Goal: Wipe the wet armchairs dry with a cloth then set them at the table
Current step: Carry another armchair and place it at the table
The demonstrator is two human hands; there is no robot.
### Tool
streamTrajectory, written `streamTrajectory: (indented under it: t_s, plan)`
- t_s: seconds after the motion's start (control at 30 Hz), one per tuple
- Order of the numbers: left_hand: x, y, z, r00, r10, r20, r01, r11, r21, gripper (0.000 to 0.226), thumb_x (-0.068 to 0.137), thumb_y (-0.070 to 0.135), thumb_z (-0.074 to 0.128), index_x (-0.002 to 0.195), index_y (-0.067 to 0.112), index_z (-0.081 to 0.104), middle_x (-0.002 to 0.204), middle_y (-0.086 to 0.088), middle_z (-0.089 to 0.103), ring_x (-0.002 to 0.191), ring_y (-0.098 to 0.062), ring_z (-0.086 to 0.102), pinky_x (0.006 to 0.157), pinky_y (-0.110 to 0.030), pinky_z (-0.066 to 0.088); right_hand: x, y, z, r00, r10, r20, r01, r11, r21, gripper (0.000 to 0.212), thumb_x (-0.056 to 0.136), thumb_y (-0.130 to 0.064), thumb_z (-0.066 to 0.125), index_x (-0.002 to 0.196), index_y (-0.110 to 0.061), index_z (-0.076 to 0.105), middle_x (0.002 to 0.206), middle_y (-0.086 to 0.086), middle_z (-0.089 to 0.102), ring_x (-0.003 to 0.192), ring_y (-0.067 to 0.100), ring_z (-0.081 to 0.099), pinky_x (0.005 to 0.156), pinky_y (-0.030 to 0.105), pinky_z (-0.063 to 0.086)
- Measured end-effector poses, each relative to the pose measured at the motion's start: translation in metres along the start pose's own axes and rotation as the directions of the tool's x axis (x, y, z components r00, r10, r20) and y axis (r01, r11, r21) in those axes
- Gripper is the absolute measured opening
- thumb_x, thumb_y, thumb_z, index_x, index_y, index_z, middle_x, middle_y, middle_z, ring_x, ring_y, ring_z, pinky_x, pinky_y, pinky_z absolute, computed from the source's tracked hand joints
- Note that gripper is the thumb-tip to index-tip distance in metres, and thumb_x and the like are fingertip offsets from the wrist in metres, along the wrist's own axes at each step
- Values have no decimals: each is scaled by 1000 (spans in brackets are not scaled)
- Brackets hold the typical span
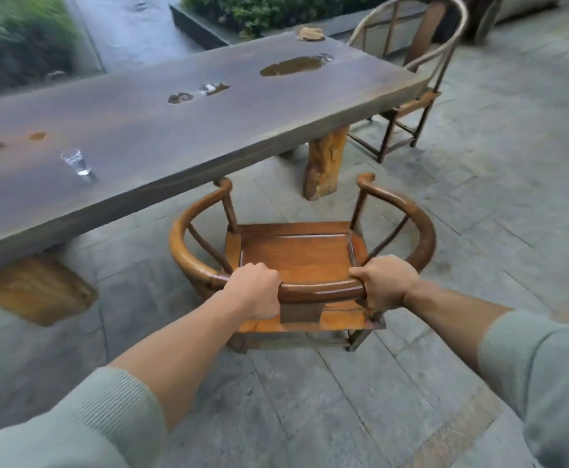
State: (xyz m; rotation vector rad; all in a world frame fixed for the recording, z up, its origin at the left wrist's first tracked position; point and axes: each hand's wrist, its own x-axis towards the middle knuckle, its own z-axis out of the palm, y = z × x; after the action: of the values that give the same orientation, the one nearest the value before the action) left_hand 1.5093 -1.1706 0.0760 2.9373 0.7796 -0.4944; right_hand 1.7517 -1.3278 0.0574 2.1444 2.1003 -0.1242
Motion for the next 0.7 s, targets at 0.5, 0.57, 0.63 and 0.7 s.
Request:
streamTrajectory:
  t_s: [0.5, 0.57, 0.63, 0.7]
  plan:
    - [38, 15, -8, 991, -121, -61, 120, 993, -25, 18, 66, 44, 50, 63, 30, 40, 55, 11, 47, 47, -10, 47, 45, -23, 40, 64, 89, -4, 884, -408, -228, 403, 912, -68, 32, 73, -56, 55, 75, -32, 33, 55, -7, 55, 45, 19, 54, 46, 23, 26]
    - [43, 18, -15, 988, -140, -72, 138, 990, -27, 18, 66, 44, 52, 62, 29, 44, 56, 11, 50, 47, -9, 50, 47, -23, 46, 67, 96, -6, 883, -413, -223, 409, 910, -69, 28, 71, -54, 52, 75, -31, 35, 56, -6, 55, 47, 21, 55, 46, 24, 28]
    - [49, 21, -21, 981, -153, -117, 152, 988, -18, 17, 66, 44, 53, 65, 27, 50, 58, 11, 52, 50, -11, 51, 50, -25, 47, 72, 106, -14, 888, -415, -197, 412, 909, -56, 25, 71, -53, 48, 76, -31, 38, 60, -5, 59, 52, 24, 58, 48, 26, 34]
    - [55, 25, -29, 974, -169, -152, 169, 985, -13, 16, 65, 43, 53, 66, 27, 51, 58, 9, 50, 49, -12, 48, 52, -26, 42, 78, 115, -22, 885, -415, -211, 413, 909, -55, 25, 69, -54, 44, 76, -31, 38, 61, -4, 60, 54, 25, 59, 50, 26, 33]
